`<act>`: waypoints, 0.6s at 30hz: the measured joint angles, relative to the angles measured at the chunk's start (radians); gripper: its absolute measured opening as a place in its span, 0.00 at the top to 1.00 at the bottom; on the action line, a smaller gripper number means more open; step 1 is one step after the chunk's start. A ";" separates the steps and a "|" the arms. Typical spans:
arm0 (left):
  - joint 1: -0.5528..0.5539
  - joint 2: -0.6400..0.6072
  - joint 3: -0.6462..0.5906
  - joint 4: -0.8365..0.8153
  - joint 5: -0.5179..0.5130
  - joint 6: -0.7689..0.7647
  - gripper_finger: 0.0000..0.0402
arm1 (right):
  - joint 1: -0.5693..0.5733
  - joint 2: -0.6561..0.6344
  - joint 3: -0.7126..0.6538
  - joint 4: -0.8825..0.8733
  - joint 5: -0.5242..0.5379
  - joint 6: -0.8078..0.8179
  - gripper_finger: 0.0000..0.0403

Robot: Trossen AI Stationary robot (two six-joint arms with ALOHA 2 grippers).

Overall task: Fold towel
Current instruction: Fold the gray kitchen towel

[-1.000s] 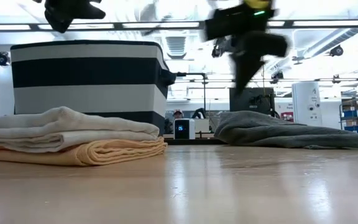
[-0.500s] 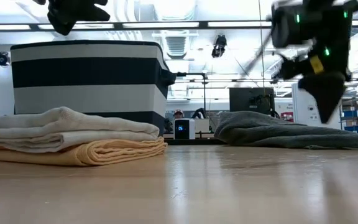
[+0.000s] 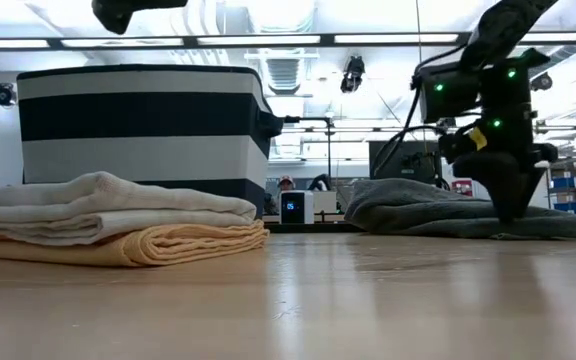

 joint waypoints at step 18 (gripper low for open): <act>0.017 0.006 -0.019 0.059 0.001 0.169 0.62 | 0.012 0.015 0.076 -0.030 -0.016 -0.075 0.97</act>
